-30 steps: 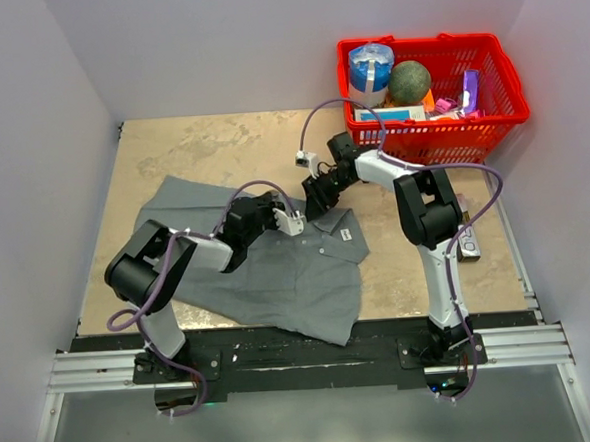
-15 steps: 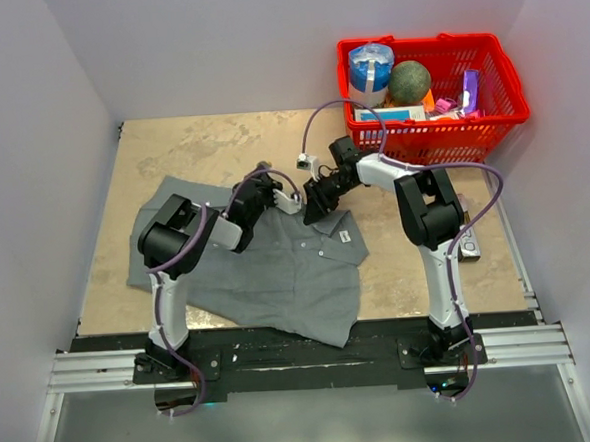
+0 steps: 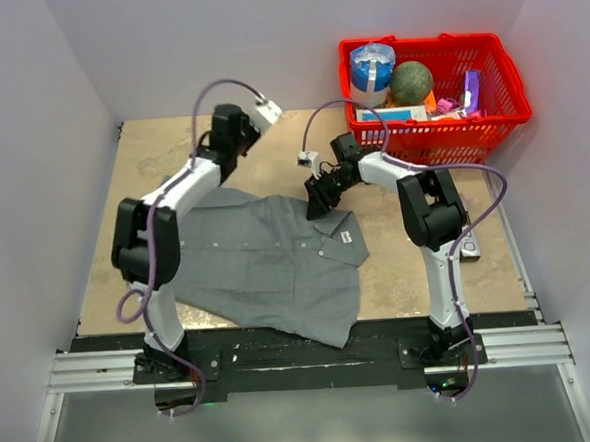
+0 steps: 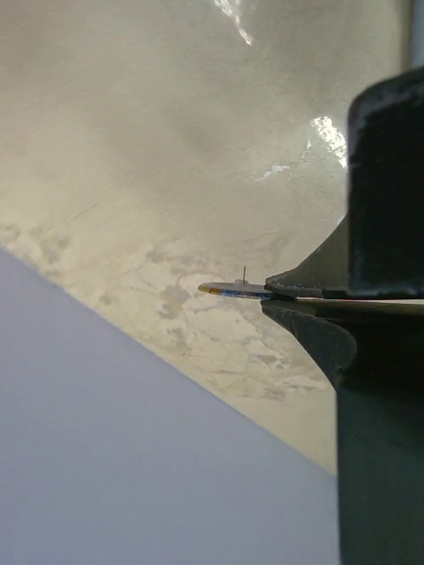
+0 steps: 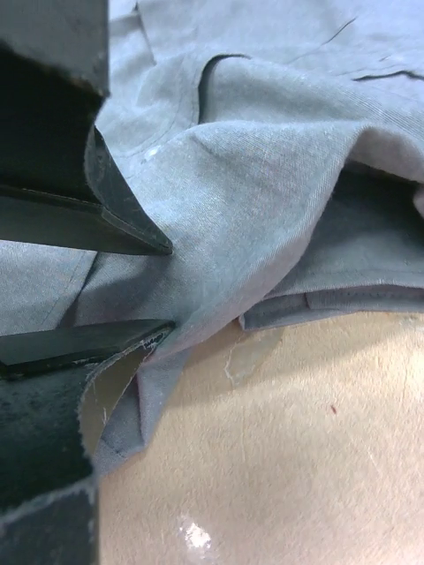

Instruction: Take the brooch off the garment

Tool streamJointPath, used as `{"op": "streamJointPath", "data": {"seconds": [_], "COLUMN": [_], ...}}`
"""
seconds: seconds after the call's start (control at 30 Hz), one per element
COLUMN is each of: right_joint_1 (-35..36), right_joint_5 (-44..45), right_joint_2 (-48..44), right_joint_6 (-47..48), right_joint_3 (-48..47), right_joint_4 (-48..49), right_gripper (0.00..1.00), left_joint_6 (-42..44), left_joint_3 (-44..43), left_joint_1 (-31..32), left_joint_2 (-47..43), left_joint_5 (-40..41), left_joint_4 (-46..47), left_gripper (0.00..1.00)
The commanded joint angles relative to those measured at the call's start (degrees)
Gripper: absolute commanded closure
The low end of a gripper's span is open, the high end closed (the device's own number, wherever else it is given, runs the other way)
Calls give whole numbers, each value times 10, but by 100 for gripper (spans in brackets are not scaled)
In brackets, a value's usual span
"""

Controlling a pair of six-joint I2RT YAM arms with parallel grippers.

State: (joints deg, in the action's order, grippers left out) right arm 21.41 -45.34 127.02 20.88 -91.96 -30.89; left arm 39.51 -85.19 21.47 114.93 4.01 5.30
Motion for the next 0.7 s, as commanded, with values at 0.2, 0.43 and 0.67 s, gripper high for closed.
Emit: {"op": "streamJointPath", "data": {"seconds": [0.2, 0.43, 0.67], "right_joint_1": [11, 12, 7], "right_joint_5": [91, 252, 317], "right_joint_2": [17, 55, 165], "right_joint_6": [60, -4, -90], "right_joint_3": [-25, -119, -355], "right_joint_4": [-46, 22, 21], "right_gripper": [60, 61, 66], "left_joint_6": [-283, -244, -262], "left_joint_3": [74, 90, 112], "left_joint_1": [-34, -112, -180], "left_joint_2": [-254, -297, -350], "left_joint_5": [-112, -175, -243], "left_joint_4": [-261, -303, -264], "left_gripper": [100, 100, 100]}}
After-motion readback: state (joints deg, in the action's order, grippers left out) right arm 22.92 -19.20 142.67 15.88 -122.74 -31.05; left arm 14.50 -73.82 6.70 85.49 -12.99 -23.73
